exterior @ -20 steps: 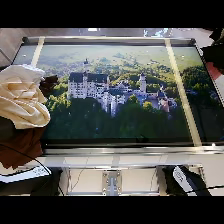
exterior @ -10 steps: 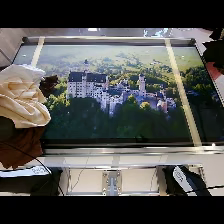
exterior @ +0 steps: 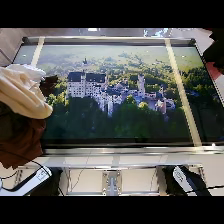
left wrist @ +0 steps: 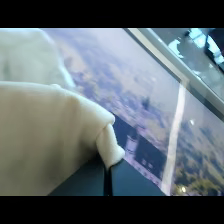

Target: Fold the shirts.

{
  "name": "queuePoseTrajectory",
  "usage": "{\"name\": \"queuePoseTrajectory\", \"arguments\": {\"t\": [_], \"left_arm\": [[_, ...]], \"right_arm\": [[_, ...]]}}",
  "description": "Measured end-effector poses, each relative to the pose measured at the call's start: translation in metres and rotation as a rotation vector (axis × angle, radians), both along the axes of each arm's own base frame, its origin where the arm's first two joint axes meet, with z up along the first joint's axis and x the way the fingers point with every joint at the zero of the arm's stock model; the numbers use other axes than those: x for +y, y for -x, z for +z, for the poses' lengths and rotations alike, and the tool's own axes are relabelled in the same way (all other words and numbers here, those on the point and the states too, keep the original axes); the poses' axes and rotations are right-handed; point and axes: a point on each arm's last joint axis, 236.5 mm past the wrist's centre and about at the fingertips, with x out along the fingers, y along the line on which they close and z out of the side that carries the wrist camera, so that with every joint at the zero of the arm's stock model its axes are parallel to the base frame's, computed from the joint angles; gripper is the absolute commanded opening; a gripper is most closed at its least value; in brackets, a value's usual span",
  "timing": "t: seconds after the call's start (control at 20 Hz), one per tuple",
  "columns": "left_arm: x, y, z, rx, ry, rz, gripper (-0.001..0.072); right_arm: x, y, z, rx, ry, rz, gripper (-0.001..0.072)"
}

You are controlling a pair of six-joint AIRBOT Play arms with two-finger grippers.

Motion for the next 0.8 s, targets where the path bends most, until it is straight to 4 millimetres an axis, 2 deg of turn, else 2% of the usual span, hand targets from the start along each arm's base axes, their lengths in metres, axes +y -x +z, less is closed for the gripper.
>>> {"name": "queuePoseTrajectory", "arguments": {"t": [0.15, 0.25, 0.4, 0.5, 0.55, 0.6, 0.65, 0.7, 0.75, 0.8], "left_arm": [[-0.109, 0.008, 0.037, -0.066, 0.000, -0.250, 0.0010], [-0.180, 0.016, 0.046, -0.084, 0.013, -0.426, 0.0010], [-0.279, 0.031, 0.040, -0.067, 0.046, -0.676, 0.0010], [-0.345, 0.042, 0.022, -0.028, 0.075, -0.830, 0.0011], [-0.372, 0.047, 0.010, -0.001, 0.088, -0.889, 0.0034], [-0.398, 0.051, -0.005, 0.031, 0.097, -0.941, 0.0176], [-0.422, 0.052, -0.021, 0.060, 0.109, -0.978, 0.0476], [-0.440, 0.052, -0.036, 0.087, 0.115, -0.999, 0.0672], [-0.453, 0.048, -0.050, 0.106, 0.119, -1.002, 0.0714], [-0.461, 0.041, -0.062, 0.116, 0.120, -0.990, 0.0715]], "right_arm": [[0.010, 0.009, -0.011, 0.045, 0.016, 0.056, 0.0528], [0.017, 0.016, -0.019, 0.078, 0.029, 0.095, 0.0527], [0.024, 0.025, -0.030, 0.123, 0.053, 0.143, 0.0527], [0.026, 0.029, -0.036, 0.145, 0.067, 0.157, 0.0527], [0.025, 0.029, -0.039, 0.154, 0.076, 0.158, 0.0527], [0.024, 0.029, -0.042, 0.164, 0.087, 0.154, 0.0527], [0.022, 0.029, -0.046, 0.174, 0.099, 0.146, 0.0528], [0.019, 0.029, -0.050, 0.187, 0.115, 0.138, 0.0527], [0.015, 0.028, -0.054, 0.199, 0.132, 0.124, 0.0527], [0.010, 0.027, -0.060, 0.215, 0.154, 0.105, 0.0527]]}}
